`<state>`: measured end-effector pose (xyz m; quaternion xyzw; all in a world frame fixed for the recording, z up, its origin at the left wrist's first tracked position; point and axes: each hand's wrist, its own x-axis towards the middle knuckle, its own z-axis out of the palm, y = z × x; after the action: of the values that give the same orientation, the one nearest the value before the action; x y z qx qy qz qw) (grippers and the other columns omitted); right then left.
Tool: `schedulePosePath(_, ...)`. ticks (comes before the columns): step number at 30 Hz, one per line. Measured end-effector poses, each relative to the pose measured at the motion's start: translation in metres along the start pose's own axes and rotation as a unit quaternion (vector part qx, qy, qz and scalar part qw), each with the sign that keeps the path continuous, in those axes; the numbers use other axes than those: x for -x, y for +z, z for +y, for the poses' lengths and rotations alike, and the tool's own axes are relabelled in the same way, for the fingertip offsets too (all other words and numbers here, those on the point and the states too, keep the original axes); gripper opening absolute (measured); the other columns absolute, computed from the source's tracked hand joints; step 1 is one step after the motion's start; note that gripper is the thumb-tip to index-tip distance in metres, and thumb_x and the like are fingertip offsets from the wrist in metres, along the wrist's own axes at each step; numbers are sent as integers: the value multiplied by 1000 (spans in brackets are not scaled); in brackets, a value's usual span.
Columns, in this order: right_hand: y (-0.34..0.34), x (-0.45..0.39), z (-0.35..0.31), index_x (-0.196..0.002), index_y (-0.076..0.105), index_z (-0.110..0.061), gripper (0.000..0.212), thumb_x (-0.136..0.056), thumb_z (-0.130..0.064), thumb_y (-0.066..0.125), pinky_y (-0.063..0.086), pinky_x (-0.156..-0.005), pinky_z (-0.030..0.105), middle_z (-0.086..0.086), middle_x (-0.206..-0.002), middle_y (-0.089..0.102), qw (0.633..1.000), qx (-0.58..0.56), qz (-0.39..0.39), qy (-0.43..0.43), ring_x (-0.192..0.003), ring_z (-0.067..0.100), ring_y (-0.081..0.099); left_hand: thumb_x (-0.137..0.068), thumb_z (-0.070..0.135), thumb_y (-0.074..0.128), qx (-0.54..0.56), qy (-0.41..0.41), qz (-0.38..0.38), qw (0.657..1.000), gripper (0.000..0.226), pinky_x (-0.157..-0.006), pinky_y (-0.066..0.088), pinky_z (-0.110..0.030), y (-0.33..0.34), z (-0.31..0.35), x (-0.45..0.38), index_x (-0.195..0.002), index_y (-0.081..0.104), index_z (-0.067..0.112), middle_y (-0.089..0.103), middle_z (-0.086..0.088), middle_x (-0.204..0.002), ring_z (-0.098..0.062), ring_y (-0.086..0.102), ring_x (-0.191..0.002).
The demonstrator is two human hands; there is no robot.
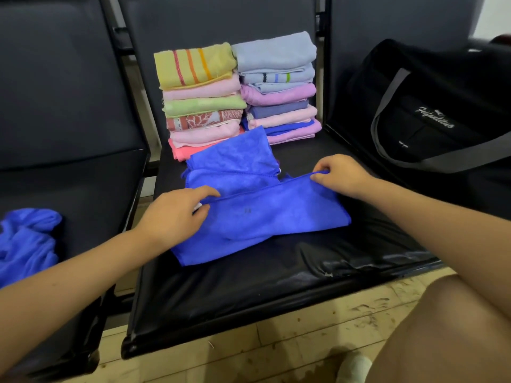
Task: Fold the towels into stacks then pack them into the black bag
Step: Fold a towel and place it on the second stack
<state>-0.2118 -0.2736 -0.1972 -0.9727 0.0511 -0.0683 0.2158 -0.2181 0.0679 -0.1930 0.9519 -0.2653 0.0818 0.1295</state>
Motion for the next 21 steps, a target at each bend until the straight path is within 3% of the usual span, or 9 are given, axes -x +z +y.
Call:
schedulePosePath(4, 23, -19, -5, -98, 65, -16, 13, -89, -25, 61, 43, -88, 33, -2, -101, 52, 991, 77, -32, -103, -105, 17, 48, -84, 33, 34, -24, 30, 11, 999, 37, -76, 50, -36, 2, 0, -1, -106, 64, 28, 64, 7, -102, -21, 63, -92)
schedulePosePath(7, 39, -31, -12, -99, 63, -14, 13, -88, -20, 61, 42, -91, 36, 4, -108, 56, 984, 63, -37, -164, -110, 22, 47, -86, 34, 30, -26, 36, 19, 999, 43, -78, 50, -39, 4, -3, -5, -108, 64, 21, 66, 2, -105, -25, 64, -95)
schedulePosePath(11, 58, -36, -18, -92, 53, -19, 13, -83, -14, 60, 41, -87, 36, 4, -106, 57, 984, 62, -41, -162, -107, 25, 50, -99, 22, 45, -30, 8, 35, 999, 23, -78, 50, -41, 0, -9, -11, -113, 61, 14, 66, -5, -109, -30, 63, -97)
schedulePosePath(14, 64, -40, -17, -98, 51, -15, 16, -83, -12, 58, 40, -86, 36, 10, -109, 58, 988, 53, -42, -136, -107, 30, 51, -100, 25, 42, -88, 3, 55, 995, 23, -72, 49, -40, -9, -9, -21, -111, 59, 16, 65, -2, -108, -26, 61, -94)
schedulePosePath(16, 66, -41, -14, -105, 54, -11, 20, -85, -12, 54, 42, -88, 37, 11, -111, 60, 988, 59, -58, -129, -107, 30, 51, -99, 26, 40, -87, 23, 75, 993, 25, -72, 50, -41, -11, -9, -30, -109, 60, 15, 64, -3, -105, -25, 59, -96)
schedulePosePath(21, 61, -37, -8, -98, 56, -14, 16, -85, -10, 49, 42, -89, 37, 6, -106, 59, 985, 73, -77, -135, -103, 25, 49, -91, 28, 34, -100, 103, 74, 987, 36, -72, 50, -40, 0, -9, -56, -95, 64, 9, 59, -8, -103, -29, 55, -93)
